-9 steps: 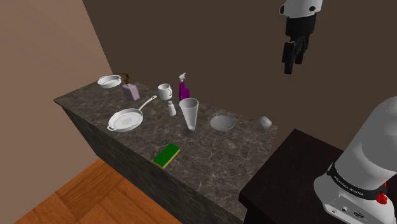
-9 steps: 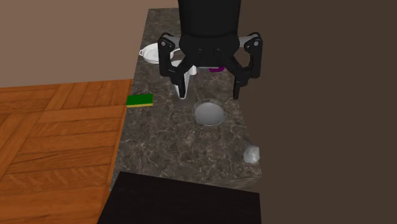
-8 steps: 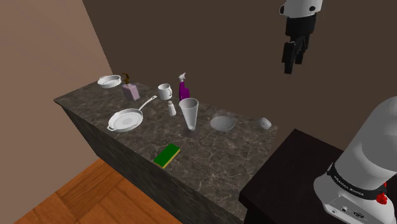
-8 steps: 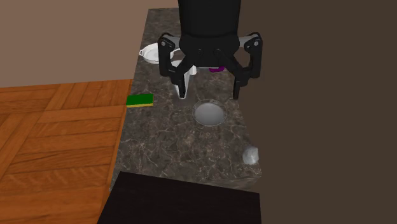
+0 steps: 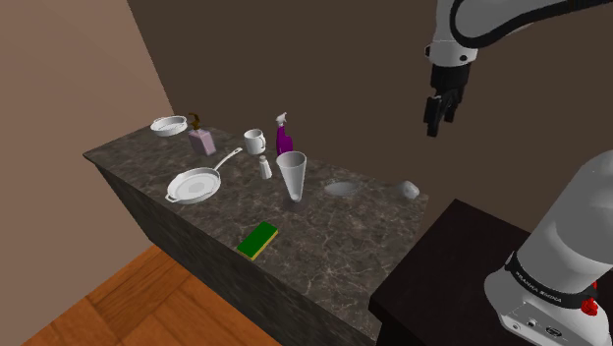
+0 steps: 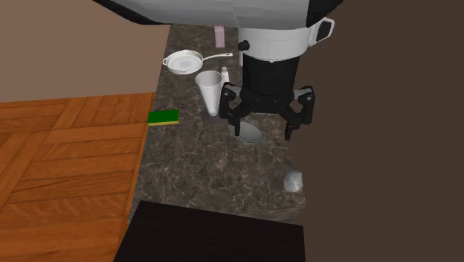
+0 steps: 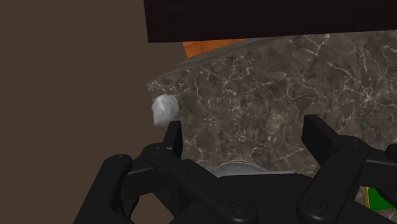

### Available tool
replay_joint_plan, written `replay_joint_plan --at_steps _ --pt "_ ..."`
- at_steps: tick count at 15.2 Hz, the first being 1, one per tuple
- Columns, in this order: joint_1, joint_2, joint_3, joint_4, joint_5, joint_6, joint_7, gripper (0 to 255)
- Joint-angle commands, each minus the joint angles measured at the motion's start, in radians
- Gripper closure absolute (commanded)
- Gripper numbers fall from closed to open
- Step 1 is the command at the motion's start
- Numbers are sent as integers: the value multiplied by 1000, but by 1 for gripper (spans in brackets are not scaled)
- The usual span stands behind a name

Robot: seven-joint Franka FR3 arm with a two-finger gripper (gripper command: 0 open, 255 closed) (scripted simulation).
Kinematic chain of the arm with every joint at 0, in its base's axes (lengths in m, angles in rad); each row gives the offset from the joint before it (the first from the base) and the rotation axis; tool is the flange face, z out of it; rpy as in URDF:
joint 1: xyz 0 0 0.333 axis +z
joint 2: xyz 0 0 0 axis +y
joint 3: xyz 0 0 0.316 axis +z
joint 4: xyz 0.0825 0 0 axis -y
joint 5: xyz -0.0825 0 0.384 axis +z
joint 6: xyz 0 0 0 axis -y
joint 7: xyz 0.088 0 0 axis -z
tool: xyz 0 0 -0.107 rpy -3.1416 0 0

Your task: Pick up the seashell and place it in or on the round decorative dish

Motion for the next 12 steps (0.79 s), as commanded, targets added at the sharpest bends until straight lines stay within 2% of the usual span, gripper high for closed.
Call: replay_joint_plan --at_steps 1,6,12 --pt "-11 35 -23 -41 -13 89 -5 0" --pt "-35 162 -82 -102 -36 303 -22 0" --pt "-49 376 -155 -122 -31 568 -58 0"
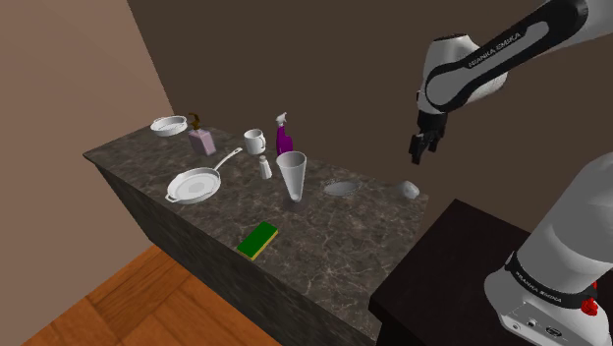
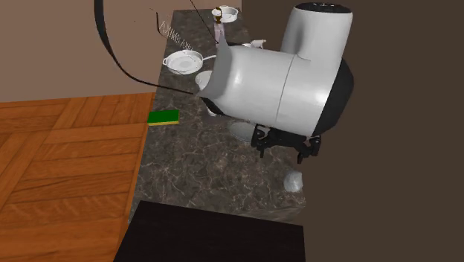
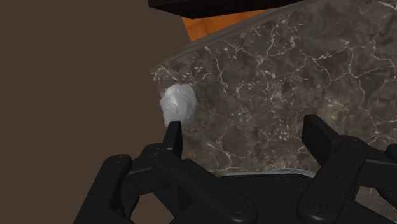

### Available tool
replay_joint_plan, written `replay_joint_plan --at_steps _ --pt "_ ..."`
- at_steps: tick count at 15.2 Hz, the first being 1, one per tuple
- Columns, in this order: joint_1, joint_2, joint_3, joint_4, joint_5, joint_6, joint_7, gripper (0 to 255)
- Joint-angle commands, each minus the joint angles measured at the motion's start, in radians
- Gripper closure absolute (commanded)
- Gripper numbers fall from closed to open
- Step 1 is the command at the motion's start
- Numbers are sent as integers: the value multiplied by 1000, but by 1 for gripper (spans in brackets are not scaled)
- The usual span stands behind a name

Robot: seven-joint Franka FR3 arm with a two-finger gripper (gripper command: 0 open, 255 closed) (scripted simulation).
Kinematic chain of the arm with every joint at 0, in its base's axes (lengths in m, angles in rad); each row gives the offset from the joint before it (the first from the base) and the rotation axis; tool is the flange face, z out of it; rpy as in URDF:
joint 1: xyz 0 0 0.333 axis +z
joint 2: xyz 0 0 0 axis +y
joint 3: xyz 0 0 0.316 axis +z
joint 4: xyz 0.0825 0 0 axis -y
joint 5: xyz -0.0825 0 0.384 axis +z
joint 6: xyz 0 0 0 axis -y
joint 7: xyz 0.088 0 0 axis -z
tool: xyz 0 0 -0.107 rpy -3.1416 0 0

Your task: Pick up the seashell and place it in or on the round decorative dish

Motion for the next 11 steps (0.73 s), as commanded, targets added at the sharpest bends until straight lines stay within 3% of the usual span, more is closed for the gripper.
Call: replay_joint_plan --at_steps 1,6,11 --pt "-3 84 -27 4 11 93 -22 0" --pt "6 308 -77 43 111 295 -110 0" --pt "-31 544 -47 125 330 453 -280 0"
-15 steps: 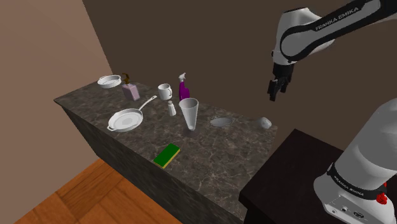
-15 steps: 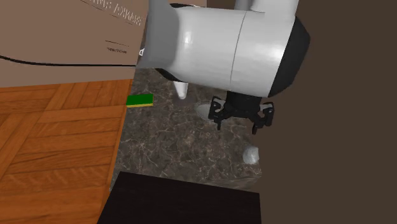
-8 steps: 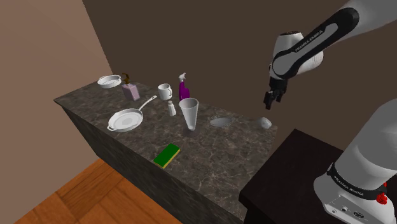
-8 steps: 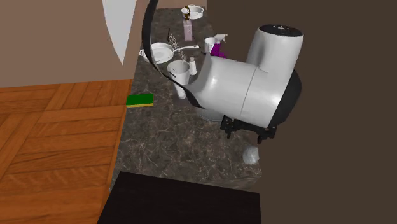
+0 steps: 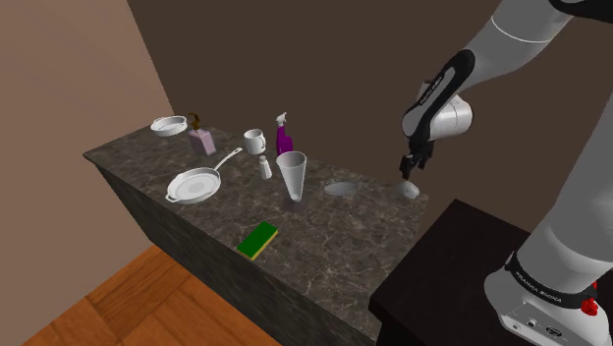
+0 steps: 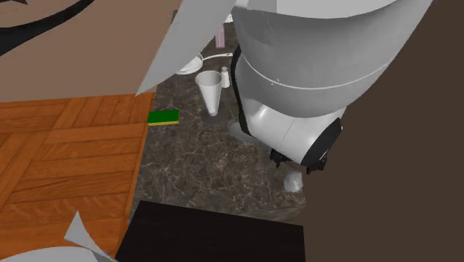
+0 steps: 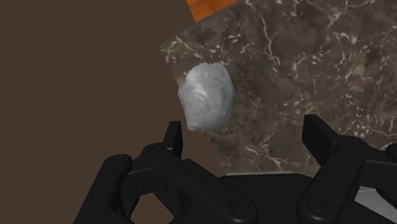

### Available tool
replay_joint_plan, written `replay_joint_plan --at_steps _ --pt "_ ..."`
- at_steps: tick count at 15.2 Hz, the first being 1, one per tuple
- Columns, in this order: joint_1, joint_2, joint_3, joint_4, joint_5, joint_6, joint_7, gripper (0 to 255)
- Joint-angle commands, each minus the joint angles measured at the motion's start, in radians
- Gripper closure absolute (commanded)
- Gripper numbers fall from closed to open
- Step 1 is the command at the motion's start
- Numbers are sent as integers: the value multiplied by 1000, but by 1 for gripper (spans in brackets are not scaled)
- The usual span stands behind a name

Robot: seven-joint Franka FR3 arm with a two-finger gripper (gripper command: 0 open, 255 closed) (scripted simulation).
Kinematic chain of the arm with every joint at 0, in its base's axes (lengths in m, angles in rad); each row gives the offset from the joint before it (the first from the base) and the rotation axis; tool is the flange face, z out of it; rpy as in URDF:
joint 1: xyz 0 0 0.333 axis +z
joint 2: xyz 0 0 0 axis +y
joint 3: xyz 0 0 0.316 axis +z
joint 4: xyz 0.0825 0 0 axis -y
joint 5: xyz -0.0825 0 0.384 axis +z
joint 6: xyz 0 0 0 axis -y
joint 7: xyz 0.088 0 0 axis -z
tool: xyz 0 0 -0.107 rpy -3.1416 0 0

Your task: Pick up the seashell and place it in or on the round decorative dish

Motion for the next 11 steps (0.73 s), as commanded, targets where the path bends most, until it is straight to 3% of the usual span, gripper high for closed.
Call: replay_joint_plan --at_steps 1,4,6,7,8,11 --pt "-34 96 33 37 97 59 -73 0" --pt "-119 226 112 112 200 123 -157 0" --pt "-191 267 175 133 172 152 -139 0" --pt "-85 102 175 110 193 143 417 0" --pt "-99 101 187 110 183 144 424 0" --pt "-148 149 209 73 122 209 257 0"
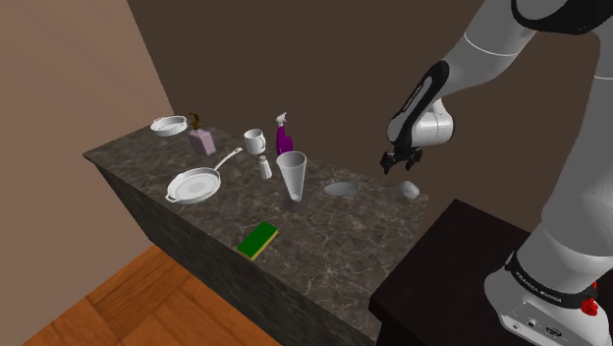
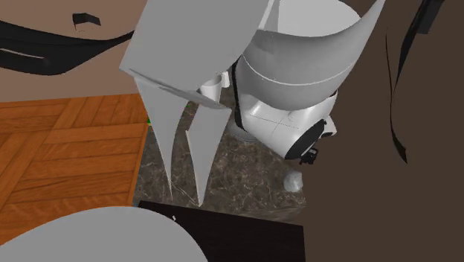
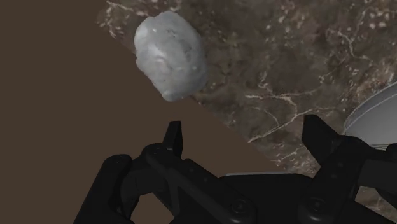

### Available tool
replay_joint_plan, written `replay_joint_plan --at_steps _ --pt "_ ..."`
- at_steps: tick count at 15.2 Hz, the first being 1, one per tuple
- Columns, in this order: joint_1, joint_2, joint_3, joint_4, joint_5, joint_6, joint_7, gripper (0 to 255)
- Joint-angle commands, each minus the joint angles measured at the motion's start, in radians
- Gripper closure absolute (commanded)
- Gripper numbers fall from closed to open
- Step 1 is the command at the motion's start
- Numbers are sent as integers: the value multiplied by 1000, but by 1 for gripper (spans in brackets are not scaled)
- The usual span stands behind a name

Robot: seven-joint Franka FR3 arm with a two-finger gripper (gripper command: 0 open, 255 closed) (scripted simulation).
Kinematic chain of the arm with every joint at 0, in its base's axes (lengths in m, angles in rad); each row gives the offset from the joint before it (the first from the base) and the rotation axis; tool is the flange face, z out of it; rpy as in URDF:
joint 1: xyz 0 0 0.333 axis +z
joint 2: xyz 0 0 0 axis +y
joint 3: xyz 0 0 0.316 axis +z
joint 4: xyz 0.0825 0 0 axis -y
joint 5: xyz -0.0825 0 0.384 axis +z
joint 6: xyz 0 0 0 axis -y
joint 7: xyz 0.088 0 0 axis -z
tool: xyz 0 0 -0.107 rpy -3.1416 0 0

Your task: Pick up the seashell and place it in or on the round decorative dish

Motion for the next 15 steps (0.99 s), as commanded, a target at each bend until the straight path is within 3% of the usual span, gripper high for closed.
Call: replay_joint_plan --at_steps 1,5,12,15 --pt "-33 34 7 -16 -46 39 -121 0" --pt "-84 117 -8 -35 -177 128 -305 0" --pt "-138 237 34 17 -221 198 -271 0" --pt "-168 246 43 23 -329 202 -186 0"
